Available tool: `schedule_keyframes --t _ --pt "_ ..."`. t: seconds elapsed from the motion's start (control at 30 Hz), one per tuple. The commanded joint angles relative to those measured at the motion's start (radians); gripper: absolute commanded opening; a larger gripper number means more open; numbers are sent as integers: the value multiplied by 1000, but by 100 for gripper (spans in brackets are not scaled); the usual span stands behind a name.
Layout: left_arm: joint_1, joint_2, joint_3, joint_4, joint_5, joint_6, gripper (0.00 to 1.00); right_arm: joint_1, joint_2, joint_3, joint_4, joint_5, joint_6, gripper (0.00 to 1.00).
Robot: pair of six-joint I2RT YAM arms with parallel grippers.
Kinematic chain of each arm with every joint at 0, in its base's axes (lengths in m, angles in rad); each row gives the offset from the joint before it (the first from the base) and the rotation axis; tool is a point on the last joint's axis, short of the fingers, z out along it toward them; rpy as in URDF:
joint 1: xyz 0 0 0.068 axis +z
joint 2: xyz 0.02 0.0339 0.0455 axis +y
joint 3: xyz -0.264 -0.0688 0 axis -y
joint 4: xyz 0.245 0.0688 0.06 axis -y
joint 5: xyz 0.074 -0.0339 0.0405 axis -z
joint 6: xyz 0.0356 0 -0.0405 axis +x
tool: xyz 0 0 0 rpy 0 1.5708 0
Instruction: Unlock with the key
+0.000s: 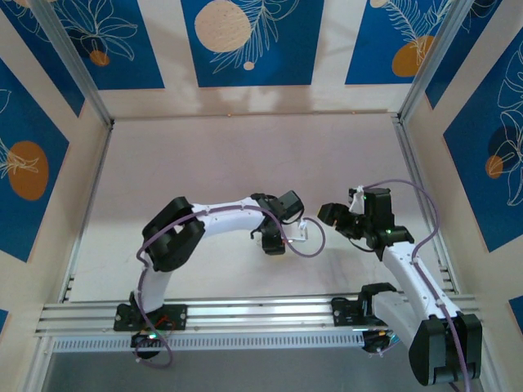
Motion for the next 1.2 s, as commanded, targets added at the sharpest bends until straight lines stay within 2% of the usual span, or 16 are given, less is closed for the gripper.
schedule_keyframes --t 0.0,0.07,0.13,0.17,0.47,0.77,0.93,1.17 --pt "19 11 -12 55 -1 4 51 -5 -20 -15 -12 -35 -12 60" --pt "21 8 -23 68 -3 -3 43 -5 -26 -17 -12 -36 -12 59" --pt "22 -2 -38 88 -3 -9 31 -6 -29 -20 -11 -38 -12 59" --pt "22 -7 -47 98 -3 -15 29 -6 -29 -20 -10 -40 -12 59" --pt "32 -98 -120 182 -2 -65 24 -6 -24 -23 2 -63 -15 59" --pt "93 -303 -254 392 101 -255 23 7 0 -24 56 -123 -11 55" --pt "95 -372 -279 398 131 -294 23 79 70 16 113 -141 -8 55" --pt "95 -407 -292 368 139 -297 23 204 189 79 210 -102 20 55"
